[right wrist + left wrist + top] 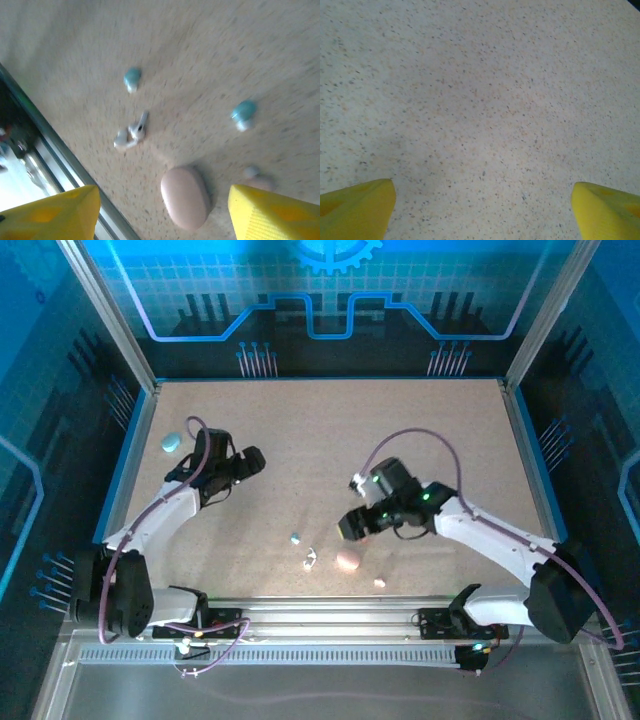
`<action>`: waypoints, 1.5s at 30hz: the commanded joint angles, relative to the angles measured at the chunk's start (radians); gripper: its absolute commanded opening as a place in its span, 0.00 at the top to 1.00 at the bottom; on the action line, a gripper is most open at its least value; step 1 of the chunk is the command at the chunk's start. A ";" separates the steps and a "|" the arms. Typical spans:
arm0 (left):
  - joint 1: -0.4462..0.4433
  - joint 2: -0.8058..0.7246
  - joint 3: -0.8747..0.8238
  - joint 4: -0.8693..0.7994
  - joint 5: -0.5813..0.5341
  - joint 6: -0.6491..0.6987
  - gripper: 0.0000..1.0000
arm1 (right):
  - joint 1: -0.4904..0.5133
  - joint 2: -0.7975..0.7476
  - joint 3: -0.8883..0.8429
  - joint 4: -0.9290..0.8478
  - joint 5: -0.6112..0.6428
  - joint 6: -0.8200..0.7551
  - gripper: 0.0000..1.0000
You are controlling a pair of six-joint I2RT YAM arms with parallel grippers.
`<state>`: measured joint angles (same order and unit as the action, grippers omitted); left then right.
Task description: Insert wireless bluetooth earbuds into charging case
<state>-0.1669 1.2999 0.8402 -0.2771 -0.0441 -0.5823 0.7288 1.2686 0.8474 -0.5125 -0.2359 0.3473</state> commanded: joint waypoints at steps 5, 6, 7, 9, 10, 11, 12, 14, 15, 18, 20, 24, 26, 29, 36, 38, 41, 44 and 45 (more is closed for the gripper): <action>-0.060 -0.116 -0.092 0.127 0.057 -0.035 0.07 | 0.212 -0.136 -0.210 0.111 0.240 -0.079 0.25; -0.067 -0.130 -0.105 0.134 0.056 -0.036 0.06 | 0.230 -0.147 -0.232 0.129 0.269 -0.078 0.25; -0.069 -0.149 -0.121 0.146 0.059 -0.037 0.06 | 0.246 -0.160 -0.257 0.153 0.307 -0.077 0.24; -0.071 -0.180 -0.150 0.162 0.065 -0.036 0.05 | 0.269 -0.186 -0.306 0.211 0.331 -0.113 0.24; -0.072 -0.194 -0.160 0.166 0.064 -0.033 0.05 | 0.274 -0.193 -0.324 0.233 0.333 -0.133 0.24; -0.072 -0.204 -0.169 0.171 0.065 -0.030 0.04 | 0.278 -0.200 -0.345 0.258 0.330 -0.152 0.25; -0.072 -0.212 -0.173 0.174 0.070 -0.026 0.04 | 0.281 -0.202 -0.362 0.277 0.328 -0.164 0.26; -0.072 -0.220 -0.173 0.181 0.090 -0.010 0.03 | 0.282 -0.207 -0.401 0.329 0.315 -0.186 0.27; -0.072 -0.223 -0.171 0.183 0.095 -0.003 0.03 | 0.286 -0.207 -0.420 0.358 0.304 -0.196 0.28; -0.072 -0.217 -0.164 0.187 0.108 0.012 0.03 | 0.297 -0.210 -0.474 0.465 0.296 -0.199 0.28; -0.072 -0.214 -0.161 0.193 0.114 0.018 0.02 | 0.297 -0.199 -0.497 0.517 0.296 -0.196 0.28; -0.072 -0.206 -0.158 0.197 0.117 0.028 0.02 | 0.302 -0.154 -0.509 0.570 0.327 -0.220 0.28; -0.072 -0.200 -0.151 0.196 0.122 0.036 0.01 | 0.301 -0.121 -0.517 0.603 0.337 -0.237 0.28; -0.072 -0.194 -0.143 0.189 0.124 0.049 0.01 | 0.303 -0.072 -0.518 0.648 0.343 -0.258 0.29; -0.072 -0.187 -0.135 0.185 0.131 0.064 0.01 | 0.324 0.037 -0.496 0.684 0.326 -0.277 0.39; -0.072 -0.188 -0.133 0.181 0.131 0.067 0.01 | 0.341 0.057 -0.497 0.699 0.335 -0.282 0.44; -0.072 -0.186 -0.128 0.179 0.139 0.074 0.01 | 0.351 0.075 -0.493 0.703 0.355 -0.282 0.51; -0.072 -0.182 -0.125 0.187 0.154 0.078 0.01 | 0.351 0.081 -0.489 0.710 0.359 -0.286 0.58; -0.072 -0.178 -0.123 0.188 0.161 0.079 0.01 | 0.351 0.079 -0.488 0.713 0.358 -0.288 0.60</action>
<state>-0.2340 1.1099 0.6838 -0.0990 0.0792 -0.5312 1.0622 1.3132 0.3531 0.1730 0.1062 0.0685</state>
